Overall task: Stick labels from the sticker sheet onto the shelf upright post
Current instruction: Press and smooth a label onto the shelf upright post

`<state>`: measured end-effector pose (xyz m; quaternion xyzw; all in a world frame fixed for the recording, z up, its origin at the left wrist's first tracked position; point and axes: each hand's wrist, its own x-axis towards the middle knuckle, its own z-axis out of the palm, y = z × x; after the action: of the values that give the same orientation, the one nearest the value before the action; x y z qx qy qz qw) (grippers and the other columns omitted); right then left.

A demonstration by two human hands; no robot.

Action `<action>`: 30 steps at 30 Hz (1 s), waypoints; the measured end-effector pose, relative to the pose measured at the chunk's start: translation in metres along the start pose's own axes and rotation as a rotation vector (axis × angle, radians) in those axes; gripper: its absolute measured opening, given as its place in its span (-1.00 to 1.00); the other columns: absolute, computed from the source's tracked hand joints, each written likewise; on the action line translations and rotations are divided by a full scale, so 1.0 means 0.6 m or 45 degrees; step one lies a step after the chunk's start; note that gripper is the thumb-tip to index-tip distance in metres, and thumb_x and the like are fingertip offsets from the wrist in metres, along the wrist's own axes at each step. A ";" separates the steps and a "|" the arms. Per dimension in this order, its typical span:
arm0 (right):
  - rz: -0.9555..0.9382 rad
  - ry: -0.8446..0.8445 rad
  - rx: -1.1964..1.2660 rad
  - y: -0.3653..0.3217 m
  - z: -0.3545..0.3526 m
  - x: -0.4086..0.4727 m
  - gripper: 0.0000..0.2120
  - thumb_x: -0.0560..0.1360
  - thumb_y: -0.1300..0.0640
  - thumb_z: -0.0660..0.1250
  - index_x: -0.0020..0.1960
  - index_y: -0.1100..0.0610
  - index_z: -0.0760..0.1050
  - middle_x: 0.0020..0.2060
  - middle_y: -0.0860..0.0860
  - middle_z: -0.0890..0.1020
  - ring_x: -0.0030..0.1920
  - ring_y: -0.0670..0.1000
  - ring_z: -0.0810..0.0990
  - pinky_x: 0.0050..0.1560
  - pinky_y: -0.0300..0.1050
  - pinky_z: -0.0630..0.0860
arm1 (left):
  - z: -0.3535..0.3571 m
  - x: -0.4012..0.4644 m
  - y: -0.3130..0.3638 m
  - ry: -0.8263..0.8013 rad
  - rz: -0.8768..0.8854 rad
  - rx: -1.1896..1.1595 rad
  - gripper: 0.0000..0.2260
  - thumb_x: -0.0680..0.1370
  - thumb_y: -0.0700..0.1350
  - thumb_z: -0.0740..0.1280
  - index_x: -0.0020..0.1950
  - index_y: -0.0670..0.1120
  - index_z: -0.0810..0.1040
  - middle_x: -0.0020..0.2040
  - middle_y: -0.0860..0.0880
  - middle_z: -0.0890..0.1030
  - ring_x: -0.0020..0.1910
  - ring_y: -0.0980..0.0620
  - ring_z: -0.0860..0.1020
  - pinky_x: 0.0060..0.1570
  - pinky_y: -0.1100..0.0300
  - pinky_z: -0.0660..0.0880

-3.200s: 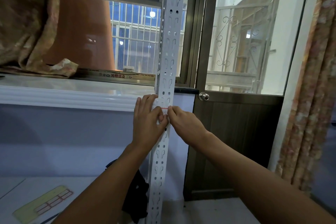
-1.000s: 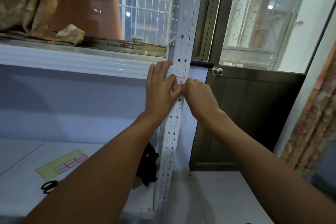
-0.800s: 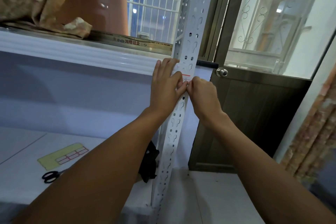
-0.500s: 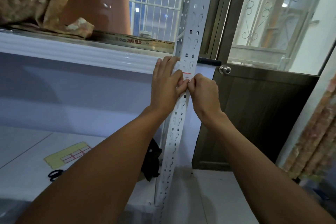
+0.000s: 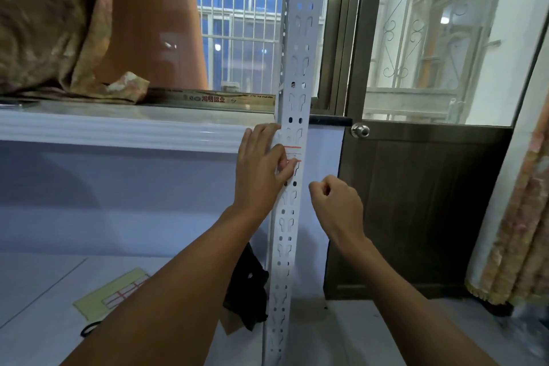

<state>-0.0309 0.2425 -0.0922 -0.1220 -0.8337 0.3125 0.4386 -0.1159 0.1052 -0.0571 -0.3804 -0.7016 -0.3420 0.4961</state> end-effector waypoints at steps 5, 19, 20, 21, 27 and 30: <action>-0.165 0.005 0.183 -0.021 0.007 0.010 -0.58 0.65 0.04 0.17 -0.33 0.21 0.41 -0.47 0.10 0.46 -0.48 -0.04 0.34 -0.41 0.03 0.36 | 0.003 0.001 -0.006 0.000 0.032 0.017 -0.72 0.57 0.04 0.38 -0.24 -0.01 0.36 0.36 -0.04 0.50 0.41 -0.06 0.40 0.53 -0.04 0.13; -0.724 0.084 -0.057 -0.046 -0.030 0.077 -0.83 0.59 0.18 0.37 0.17 0.18 0.60 0.00 0.04 0.63 -0.02 0.01 0.59 0.00 0.01 0.60 | 0.006 -0.001 -0.003 0.010 -0.005 -0.003 -0.82 0.58 0.01 0.29 0.09 -0.07 0.54 0.34 -0.05 0.51 0.42 -0.07 0.41 0.53 -0.12 0.17; -0.755 0.073 -0.097 -0.048 -0.029 0.077 -0.84 0.60 0.18 0.36 0.15 0.19 0.60 -0.03 0.05 0.64 -0.04 0.03 0.58 -0.03 0.03 0.58 | 0.006 -0.001 -0.003 0.003 0.002 0.006 -0.78 0.60 0.02 0.26 0.12 -0.07 0.55 0.34 -0.06 0.51 0.42 -0.08 0.41 0.51 -0.15 0.18; -0.801 0.071 -0.148 -0.050 -0.028 0.076 -0.86 0.60 0.20 0.35 0.12 0.20 0.60 -0.06 0.07 0.63 -0.06 0.05 0.57 -0.06 0.04 0.57 | 0.005 -0.001 -0.003 0.001 0.009 0.013 -0.76 0.61 0.04 0.24 0.14 -0.07 0.56 0.35 -0.06 0.51 0.43 -0.08 0.41 0.50 -0.17 0.20; -0.951 0.093 -0.381 -0.049 -0.019 0.076 -0.87 0.51 0.36 0.40 0.04 0.25 0.58 -0.11 0.10 0.59 -0.11 0.11 0.52 -0.15 0.05 0.53 | 0.006 -0.003 -0.007 -0.008 0.035 0.048 -0.71 0.63 0.07 0.19 0.17 -0.07 0.57 0.36 -0.08 0.51 0.44 -0.10 0.41 0.51 -0.17 0.18; -0.981 0.099 -0.425 -0.046 -0.014 0.077 -0.84 0.47 0.41 0.40 0.03 0.25 0.57 -0.11 0.11 0.58 -0.10 0.13 0.51 -0.15 0.06 0.52 | 0.007 -0.004 -0.007 0.019 0.054 0.042 -0.76 0.63 0.02 0.23 0.16 -0.08 0.56 0.34 -0.08 0.51 0.43 -0.10 0.41 0.53 -0.12 0.15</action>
<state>-0.0490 0.2468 -0.0410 0.1177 -0.8404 -0.0186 0.5286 -0.1210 0.1064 -0.0611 -0.3845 -0.6952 -0.3224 0.5148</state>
